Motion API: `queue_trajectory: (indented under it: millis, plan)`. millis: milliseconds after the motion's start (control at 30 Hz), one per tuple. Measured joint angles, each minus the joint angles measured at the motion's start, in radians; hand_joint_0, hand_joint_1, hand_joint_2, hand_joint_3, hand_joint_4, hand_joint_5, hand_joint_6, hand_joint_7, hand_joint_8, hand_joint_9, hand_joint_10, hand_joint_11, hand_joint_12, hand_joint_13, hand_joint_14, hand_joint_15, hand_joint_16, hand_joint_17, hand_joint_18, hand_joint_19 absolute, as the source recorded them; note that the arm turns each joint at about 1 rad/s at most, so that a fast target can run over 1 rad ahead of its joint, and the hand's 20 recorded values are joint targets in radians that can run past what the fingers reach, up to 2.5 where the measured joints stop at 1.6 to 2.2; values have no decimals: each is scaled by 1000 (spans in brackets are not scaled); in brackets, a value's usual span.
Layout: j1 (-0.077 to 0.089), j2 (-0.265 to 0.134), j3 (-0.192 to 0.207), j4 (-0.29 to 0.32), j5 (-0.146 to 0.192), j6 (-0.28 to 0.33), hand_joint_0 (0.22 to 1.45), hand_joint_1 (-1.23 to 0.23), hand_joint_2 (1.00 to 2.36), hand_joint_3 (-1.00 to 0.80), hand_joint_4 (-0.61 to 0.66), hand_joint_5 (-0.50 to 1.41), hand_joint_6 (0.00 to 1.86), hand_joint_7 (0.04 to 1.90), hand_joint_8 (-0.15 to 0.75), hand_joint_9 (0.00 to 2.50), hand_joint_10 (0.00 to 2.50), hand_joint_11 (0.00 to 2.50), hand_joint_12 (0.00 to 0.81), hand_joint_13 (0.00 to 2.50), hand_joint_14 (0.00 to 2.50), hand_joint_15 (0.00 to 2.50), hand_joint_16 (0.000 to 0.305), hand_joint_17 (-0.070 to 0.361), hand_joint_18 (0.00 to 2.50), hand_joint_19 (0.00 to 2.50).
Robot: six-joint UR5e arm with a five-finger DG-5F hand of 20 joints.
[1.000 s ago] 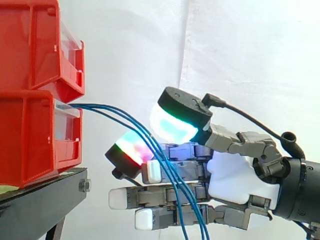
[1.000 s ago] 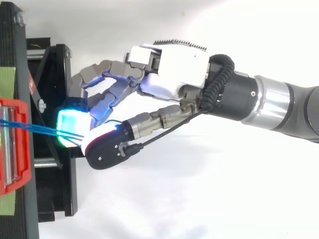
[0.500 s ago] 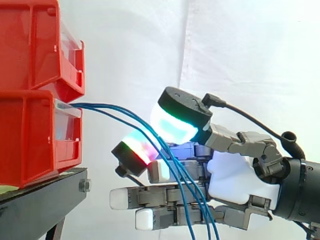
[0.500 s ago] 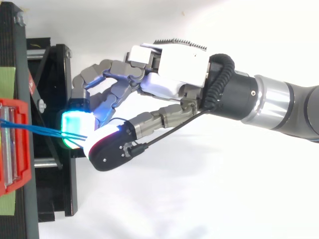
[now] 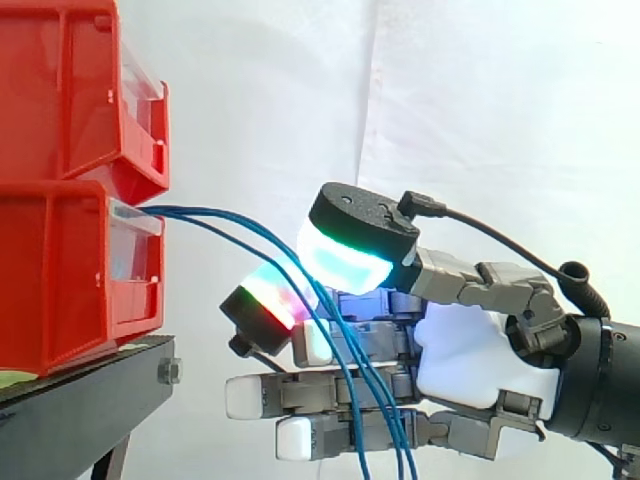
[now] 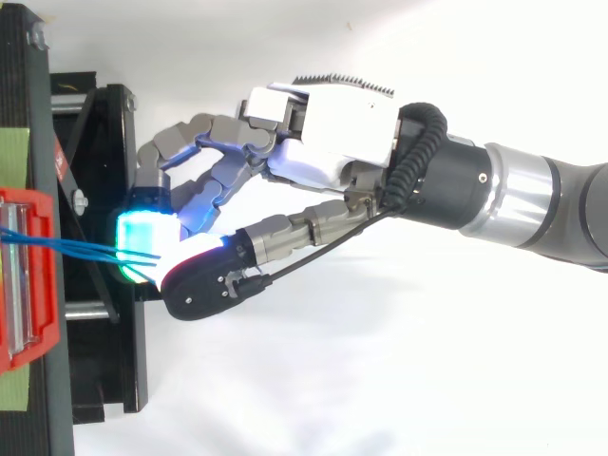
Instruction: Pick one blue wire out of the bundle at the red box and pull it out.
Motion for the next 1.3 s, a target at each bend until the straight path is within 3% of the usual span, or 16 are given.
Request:
queue_trajectory:
  millis: [533,733,933,1300]
  plan:
    - [0,0,0,0,0,0,654,-920,1000,-500,153,-112,864,1153,264,1163,23,817,351,731,15,397,46,103,635,529]
    - [-1,0,0,0,0,0,550,-744,1000,-500,153,-72,794,1211,253,1194,22,678,364,760,15,397,47,106,659,555]
    - [-1,0,0,0,0,0,583,-697,1007,-410,147,-69,781,1275,256,1202,22,702,368,760,15,406,47,105,659,572]
    - [-1,0,0,0,0,0,627,-886,1017,-230,130,-108,871,1255,270,1156,24,790,364,739,17,410,47,105,654,548]
